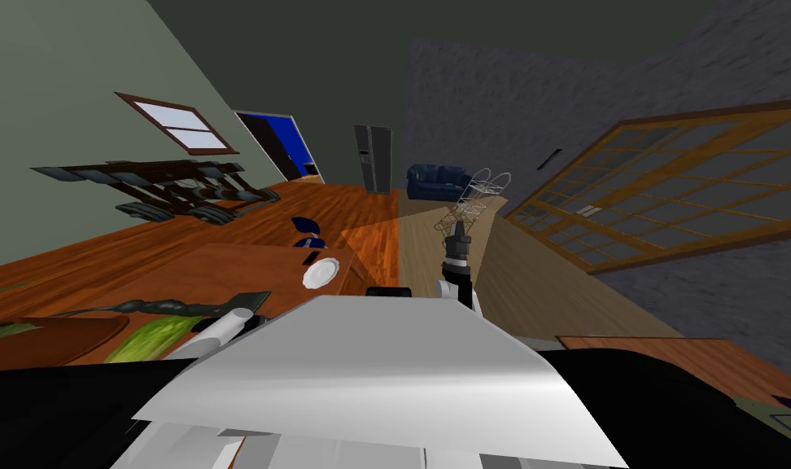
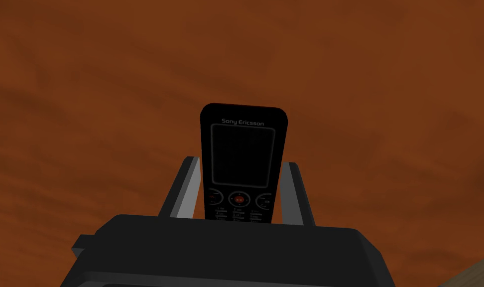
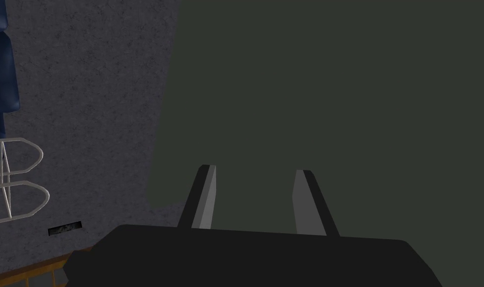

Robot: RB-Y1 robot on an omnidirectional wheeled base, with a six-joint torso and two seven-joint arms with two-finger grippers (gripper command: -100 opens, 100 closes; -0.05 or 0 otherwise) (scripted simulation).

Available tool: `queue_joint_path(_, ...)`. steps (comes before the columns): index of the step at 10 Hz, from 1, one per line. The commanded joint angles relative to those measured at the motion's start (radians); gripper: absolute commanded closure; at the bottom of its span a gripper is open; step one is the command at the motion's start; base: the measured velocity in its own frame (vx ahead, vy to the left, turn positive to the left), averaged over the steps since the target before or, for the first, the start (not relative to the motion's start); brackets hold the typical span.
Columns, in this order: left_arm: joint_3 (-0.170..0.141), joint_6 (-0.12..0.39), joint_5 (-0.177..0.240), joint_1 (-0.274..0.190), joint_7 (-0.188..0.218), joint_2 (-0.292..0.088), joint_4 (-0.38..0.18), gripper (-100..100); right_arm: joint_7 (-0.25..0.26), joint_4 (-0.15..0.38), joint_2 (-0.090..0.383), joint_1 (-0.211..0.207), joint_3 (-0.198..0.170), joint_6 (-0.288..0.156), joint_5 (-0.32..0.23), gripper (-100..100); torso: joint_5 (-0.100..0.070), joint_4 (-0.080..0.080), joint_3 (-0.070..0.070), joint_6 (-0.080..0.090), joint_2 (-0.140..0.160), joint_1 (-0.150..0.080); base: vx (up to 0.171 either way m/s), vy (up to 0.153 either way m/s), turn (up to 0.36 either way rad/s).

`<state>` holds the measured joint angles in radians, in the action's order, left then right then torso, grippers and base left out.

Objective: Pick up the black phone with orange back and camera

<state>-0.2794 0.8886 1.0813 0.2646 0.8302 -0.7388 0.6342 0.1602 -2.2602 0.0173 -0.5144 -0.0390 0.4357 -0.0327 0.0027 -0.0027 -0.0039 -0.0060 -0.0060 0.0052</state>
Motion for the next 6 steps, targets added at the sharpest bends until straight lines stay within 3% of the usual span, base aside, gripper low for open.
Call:
queue_joint_path(1,-0.013,0.009,-0.004,0.017,-0.01,0.004,0.042,100,0.0,0.0,0.0,0.0,0.0,0.0,0.0,0,0.0,0.0,0.0,0.0,0.0,0.0,0.089,0.02,0.091)
queue_joint_path(2,-0.028,0.022,-0.019,0.056,-0.002,0.016,0.074,100,0.0,0.0,0.0,0.0,0.0,0.0,0.0,0,0.0,0.001,0.0,0.003,0.0,0.0,0.081,0.021,0.071)
queue_joint_path(4,-0.028,0.022,-0.019,0.056,-0.002,0.016,0.104,100,0.0,0.0,0.0,0.0,0.0,0.0,0.0,0,0.0,0.001,0.001,0.002,0.001,0.0,0.047,0.009,0.033)
queue_joint_path(5,-0.044,0.035,-0.035,0.096,0.006,0.027,0.137,100,0.0,0.0,0.0,0.0,0.0,0.0,0.0,0,-0.001,0.002,0.002,0.003,0.003,-0.001,0.057,0.017,0.094)
queue_joint_path(6,-0.044,0.035,-0.035,0.096,0.006,0.027,0.166,100,0.0,0.0,0.0,0.0,0.0,0.0,0.0,0,-0.001,0.001,0.002,0.0,0.003,-0.001,0.06,0.012,0.081)
